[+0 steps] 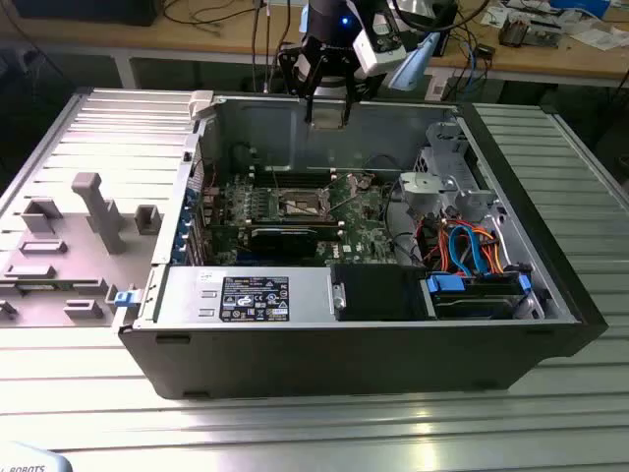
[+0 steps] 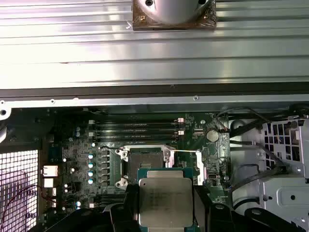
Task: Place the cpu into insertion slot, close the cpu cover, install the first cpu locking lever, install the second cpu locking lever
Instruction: 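Place the cpu into insertion slot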
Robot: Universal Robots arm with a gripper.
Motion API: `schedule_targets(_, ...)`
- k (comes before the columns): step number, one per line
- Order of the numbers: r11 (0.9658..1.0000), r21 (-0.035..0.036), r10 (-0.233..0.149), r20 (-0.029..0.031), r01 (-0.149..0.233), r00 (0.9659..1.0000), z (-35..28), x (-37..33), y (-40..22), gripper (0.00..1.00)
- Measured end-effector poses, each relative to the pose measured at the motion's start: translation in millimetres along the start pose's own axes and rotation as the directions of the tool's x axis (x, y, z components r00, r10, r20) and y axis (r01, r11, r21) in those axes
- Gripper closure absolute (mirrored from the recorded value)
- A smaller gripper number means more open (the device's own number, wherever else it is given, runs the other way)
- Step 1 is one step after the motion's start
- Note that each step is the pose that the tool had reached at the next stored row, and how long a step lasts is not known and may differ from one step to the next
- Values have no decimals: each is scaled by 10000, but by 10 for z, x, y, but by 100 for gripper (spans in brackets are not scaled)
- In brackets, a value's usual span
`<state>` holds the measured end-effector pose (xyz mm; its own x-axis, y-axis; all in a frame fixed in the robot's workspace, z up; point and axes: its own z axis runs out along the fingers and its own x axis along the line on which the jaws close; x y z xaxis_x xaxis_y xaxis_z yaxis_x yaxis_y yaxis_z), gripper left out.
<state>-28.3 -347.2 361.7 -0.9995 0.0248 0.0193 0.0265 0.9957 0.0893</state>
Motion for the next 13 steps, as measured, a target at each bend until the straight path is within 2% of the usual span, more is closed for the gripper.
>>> schedule_targets(9, 10000, -1, 21, 2, -21, 10000, 0, 0, 0, 46)
schedule_targets(13, 9990, -9, 451, 40, -451, 9990, 1, 0, 0, 46)
